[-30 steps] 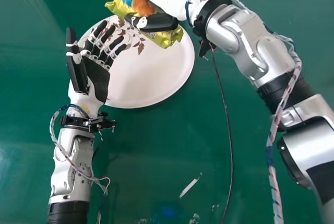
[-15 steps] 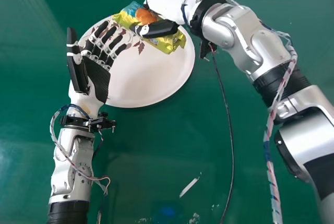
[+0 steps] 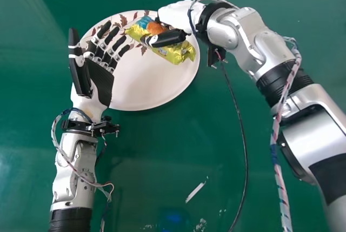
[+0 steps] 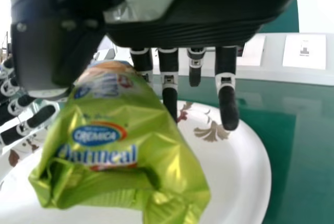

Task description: Pick up biscuit and place it in the plate

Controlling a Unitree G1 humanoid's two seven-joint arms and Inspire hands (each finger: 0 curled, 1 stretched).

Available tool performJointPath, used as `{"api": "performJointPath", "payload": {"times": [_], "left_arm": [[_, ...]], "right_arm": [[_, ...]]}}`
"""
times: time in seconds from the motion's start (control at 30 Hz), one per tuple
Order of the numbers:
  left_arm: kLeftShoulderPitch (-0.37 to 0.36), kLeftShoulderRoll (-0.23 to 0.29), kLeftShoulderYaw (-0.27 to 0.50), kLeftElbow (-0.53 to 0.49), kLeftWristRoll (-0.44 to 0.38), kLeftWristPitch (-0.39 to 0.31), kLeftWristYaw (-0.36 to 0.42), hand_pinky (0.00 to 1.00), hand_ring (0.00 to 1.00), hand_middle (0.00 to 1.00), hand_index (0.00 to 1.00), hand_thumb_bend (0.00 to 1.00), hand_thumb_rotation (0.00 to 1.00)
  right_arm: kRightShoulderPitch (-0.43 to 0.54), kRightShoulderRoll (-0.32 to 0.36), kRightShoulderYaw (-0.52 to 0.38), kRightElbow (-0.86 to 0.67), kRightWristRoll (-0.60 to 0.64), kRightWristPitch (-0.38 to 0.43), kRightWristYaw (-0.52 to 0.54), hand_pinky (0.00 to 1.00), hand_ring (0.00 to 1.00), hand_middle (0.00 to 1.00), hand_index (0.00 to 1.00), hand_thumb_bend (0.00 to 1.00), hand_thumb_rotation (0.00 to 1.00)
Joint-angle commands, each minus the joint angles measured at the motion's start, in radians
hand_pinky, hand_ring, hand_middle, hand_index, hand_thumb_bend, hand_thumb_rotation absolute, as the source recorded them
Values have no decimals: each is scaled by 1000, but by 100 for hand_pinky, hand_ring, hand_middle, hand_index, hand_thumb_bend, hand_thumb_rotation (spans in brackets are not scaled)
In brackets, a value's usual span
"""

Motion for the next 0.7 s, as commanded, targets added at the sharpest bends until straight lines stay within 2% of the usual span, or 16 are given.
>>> {"api": "performJointPath", "payload": {"times": [0.0,0.13,0.5,0.53,0.6,0.63,0.67], "left_arm": [[5,-4,0,3,-1,-4,-4,85,85,88,89,100,65],[4,-2,-1,8,3,-11,-7,85,86,88,90,100,65],[4,-2,0,14,1,-10,-9,88,86,89,89,99,60],[3,-2,0,16,2,-13,-11,88,86,89,89,100,60],[2,-2,1,19,0,-13,-13,89,86,89,89,100,60],[3,-2,0,17,1,-11,-11,88,86,89,89,100,61],[3,-2,0,16,1,-11,-12,88,86,90,89,100,61]], "right_arm": [[-21,10,15,21,4,-22,-30,24,41,49,51,50,0],[-24,17,31,54,1,-35,-50,24,37,51,53,49,0],[-40,49,62,113,-17,-17,-68,24,37,51,53,49,0],[-43,52,65,117,-18,-13,-67,24,41,49,52,50,0],[-46,58,71,129,-21,-8,-69,24,38,50,53,49,0],[-49,61,75,135,-23,-7,-68,24,41,49,51,50,0],[-50,63,78,141,-25,-6,-72,24,39,50,52,49,0]]}}
